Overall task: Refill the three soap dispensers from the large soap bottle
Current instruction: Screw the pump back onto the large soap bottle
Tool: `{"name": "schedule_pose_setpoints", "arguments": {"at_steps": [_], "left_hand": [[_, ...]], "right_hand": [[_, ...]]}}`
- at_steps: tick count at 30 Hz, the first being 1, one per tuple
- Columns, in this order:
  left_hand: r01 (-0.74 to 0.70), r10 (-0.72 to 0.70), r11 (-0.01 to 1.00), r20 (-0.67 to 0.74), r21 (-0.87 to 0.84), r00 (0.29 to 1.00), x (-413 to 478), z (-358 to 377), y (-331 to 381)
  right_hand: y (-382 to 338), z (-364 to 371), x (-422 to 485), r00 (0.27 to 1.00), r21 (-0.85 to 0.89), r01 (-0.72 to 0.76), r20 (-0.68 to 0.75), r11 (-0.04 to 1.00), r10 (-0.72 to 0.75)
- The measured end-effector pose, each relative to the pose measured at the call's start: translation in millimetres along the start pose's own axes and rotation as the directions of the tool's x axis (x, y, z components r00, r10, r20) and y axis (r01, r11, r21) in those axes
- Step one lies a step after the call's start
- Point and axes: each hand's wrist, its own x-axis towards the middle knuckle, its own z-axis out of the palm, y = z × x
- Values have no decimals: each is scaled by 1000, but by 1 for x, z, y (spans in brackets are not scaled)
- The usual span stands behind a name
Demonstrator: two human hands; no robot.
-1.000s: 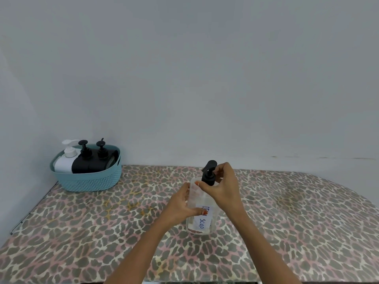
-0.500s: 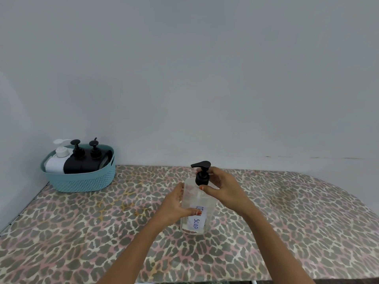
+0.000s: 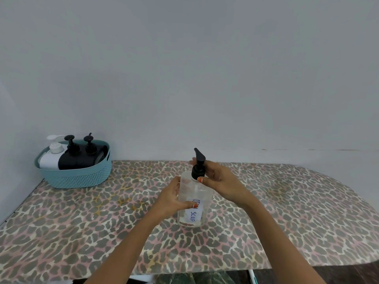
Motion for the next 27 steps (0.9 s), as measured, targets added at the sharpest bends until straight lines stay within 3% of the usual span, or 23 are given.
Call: {"name": "schedule_pose_setpoints", "arguments": {"at_steps": [5,10,12,16,20,23,27], "left_hand": [[3,-3,1000,-11,1,1000,-1,1,1],[6,-6,1000,-13,7,1000,1,1,-2],[6,-6,1000,-11,11,1000,1,1,-2],[3,-3,1000,-2,11,1000,1,0,-1],[-4,4,1000,-4,16,1000,0,0,-3],[-6,6,1000,-10,11,1000,-1,1,-2],[-3,4,1000,-12,18,1000,-1,1,0]], "right_hand": [[1,8,5,973,-46,7,-231,999,-17],[6,30,12,879,-39,0,-476,999,-19],[6,30,13,897,-61,-13,-441,998,-15],[2,13,8,989,-6,-35,-146,999,34],[-3,-1,3,999,12,-43,24,999,43],[-4,0,5,999,51,-36,-37,998,37],[1,9,9,969,-21,-38,-245,999,32]]}}
